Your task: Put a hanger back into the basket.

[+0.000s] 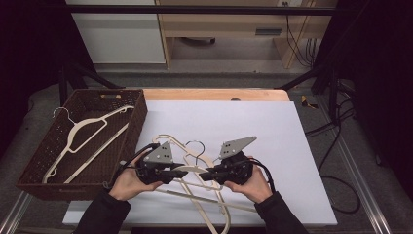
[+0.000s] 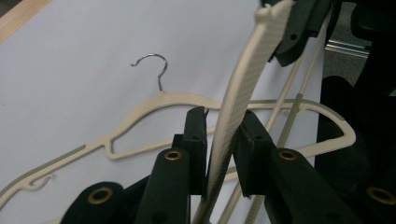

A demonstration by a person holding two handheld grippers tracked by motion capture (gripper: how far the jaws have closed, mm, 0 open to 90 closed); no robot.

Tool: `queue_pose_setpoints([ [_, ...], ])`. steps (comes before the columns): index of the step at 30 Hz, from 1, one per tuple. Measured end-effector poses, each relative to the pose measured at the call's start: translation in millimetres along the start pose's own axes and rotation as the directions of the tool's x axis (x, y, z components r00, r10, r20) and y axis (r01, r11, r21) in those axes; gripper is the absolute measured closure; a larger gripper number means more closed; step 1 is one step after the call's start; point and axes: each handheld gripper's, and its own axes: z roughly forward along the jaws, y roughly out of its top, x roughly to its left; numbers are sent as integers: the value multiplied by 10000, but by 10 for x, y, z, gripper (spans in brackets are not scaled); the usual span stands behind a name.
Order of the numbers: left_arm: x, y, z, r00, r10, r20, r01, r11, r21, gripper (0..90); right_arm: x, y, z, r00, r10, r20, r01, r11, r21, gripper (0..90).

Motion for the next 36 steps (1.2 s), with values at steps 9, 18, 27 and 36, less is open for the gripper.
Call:
queue_pose_setpoints([
  [9, -59, 8, 36, 9995, -227, 238, 230, 9997, -119, 842, -32, -8, 22, 9933, -128, 1153, 153, 9997, -209, 650],
  [18, -72, 15, 42, 9968, -750, -282, 734, 9958, -546, 863, -62, -65, -110, 9685, 101, 2488, 182, 9936, -1114, 429],
  [27, -29, -18, -57, 9790, -1711, -1111, 1568, 9795, -1268, 862, -123, -313, -592, 9147, 1341, 3813, -159, 9546, -2975, 213],
  [36, 37, 54, -264, 9663, -1992, -1634, 1696, 9692, -1786, 862, -177, -607, -813, 8529, 2298, 4688, -500, 9298, -3648, 76],
])
